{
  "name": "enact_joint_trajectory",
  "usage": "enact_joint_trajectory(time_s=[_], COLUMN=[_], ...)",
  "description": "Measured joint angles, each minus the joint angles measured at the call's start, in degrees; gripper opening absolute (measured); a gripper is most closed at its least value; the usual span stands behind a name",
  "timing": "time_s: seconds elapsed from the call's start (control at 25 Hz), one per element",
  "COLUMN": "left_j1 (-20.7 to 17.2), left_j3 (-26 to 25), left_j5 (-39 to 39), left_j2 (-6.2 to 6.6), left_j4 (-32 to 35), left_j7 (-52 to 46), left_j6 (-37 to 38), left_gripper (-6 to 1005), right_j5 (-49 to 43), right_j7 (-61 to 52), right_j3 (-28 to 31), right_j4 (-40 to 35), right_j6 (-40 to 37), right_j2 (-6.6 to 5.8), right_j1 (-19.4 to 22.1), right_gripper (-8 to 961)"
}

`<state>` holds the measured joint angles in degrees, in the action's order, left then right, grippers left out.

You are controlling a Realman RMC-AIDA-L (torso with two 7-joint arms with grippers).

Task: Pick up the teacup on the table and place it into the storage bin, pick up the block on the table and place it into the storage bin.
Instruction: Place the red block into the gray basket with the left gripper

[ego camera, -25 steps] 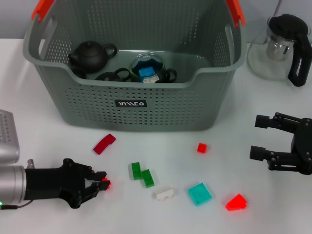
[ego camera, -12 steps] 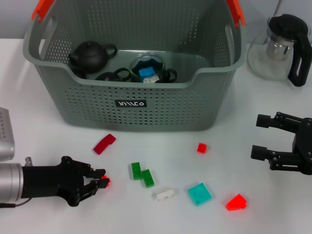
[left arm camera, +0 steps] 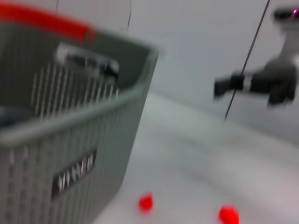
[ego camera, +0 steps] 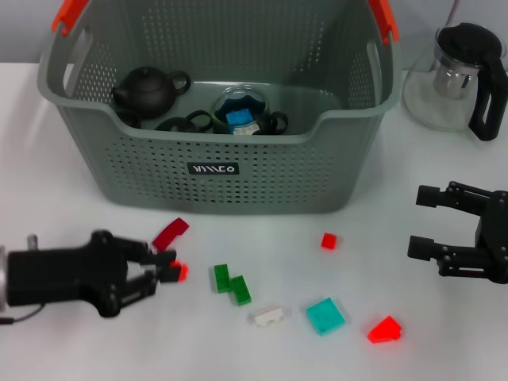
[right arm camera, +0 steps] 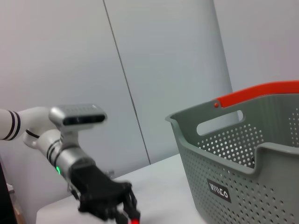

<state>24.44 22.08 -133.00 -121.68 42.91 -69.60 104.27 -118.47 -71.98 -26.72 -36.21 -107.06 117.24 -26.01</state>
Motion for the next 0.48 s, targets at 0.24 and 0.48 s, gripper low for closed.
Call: enact_joint_trajectory(time_s=[0.24, 0.48], left_j1=[1.6, 3.0], left_j3=[-5.2, -5.5], left_j5=[5.5, 14.7], left_j2=[1.11, 1.38], left_j4=[-0.8, -1.4], left_j7=[-1.7, -6.7], left_j6=[6.9, 8.7], left_gripper=[181, 180], right_j5=[0.0, 0.0], right_j7=[0.0, 0.0], right_j3=[0.0, 0.0], right_j4=[0.0, 0.0], right_j6=[0.0, 0.0], right_j2=[0.00, 0.00], right_j1=[-0.2, -0.2], right_gripper=[915, 915])
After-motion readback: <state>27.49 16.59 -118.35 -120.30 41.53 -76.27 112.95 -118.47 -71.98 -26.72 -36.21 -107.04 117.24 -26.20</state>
